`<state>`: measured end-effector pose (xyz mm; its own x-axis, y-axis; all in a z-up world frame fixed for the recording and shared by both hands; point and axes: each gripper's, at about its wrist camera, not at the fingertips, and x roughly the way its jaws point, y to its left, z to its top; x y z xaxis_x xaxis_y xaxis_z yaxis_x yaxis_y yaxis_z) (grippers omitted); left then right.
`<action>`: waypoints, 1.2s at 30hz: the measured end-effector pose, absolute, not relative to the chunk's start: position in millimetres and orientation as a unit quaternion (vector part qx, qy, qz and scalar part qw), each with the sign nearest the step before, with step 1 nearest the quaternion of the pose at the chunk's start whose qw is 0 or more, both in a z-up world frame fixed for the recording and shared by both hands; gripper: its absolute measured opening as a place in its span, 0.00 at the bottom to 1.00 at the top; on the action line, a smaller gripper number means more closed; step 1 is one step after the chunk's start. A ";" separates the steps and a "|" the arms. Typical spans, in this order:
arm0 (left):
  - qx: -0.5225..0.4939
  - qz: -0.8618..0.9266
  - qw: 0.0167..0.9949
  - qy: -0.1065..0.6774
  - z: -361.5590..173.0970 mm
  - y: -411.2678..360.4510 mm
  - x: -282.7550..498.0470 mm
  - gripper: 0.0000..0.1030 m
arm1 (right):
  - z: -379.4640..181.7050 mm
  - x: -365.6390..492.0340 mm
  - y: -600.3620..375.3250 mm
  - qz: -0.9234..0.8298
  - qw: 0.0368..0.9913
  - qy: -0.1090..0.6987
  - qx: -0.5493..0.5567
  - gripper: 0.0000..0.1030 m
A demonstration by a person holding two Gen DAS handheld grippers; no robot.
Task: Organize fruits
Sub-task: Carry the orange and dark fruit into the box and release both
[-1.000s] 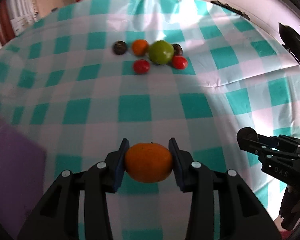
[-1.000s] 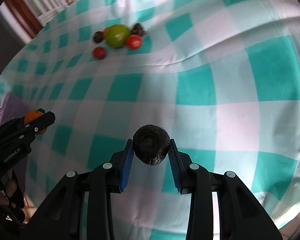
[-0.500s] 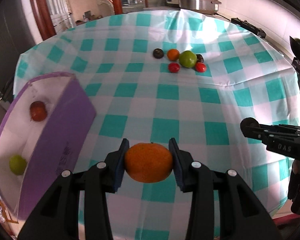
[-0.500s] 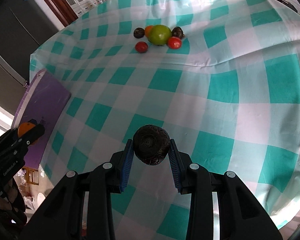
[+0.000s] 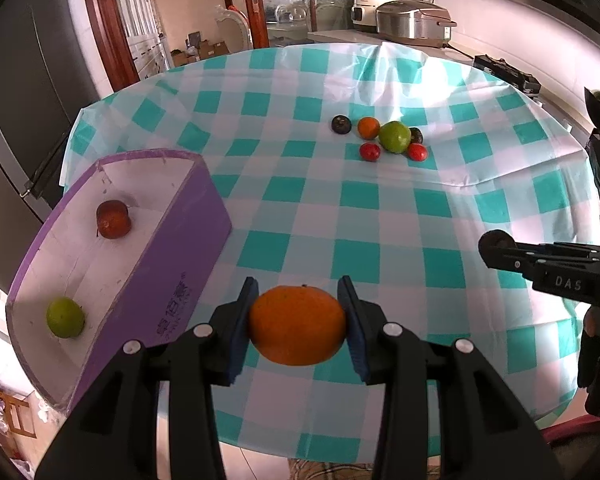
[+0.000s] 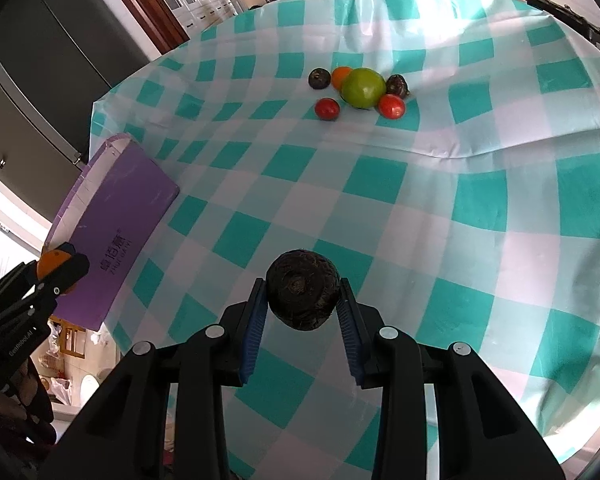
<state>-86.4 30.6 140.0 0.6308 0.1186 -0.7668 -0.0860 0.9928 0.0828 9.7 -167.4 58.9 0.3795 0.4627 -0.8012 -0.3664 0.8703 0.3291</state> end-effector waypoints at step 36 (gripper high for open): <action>-0.199 0.183 0.748 0.606 48.4 365.6 -8.1 0.41 | 32.1 68.4 274.6 0.377 0.656 0.600 -0.260 0.34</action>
<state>-8.1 365.6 48.4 0.1994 0.0331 -0.9794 -0.5150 0.8538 -0.0760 68.4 274.6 32.1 -0.0036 0.1835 -0.9830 -0.8061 0.5811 0.1114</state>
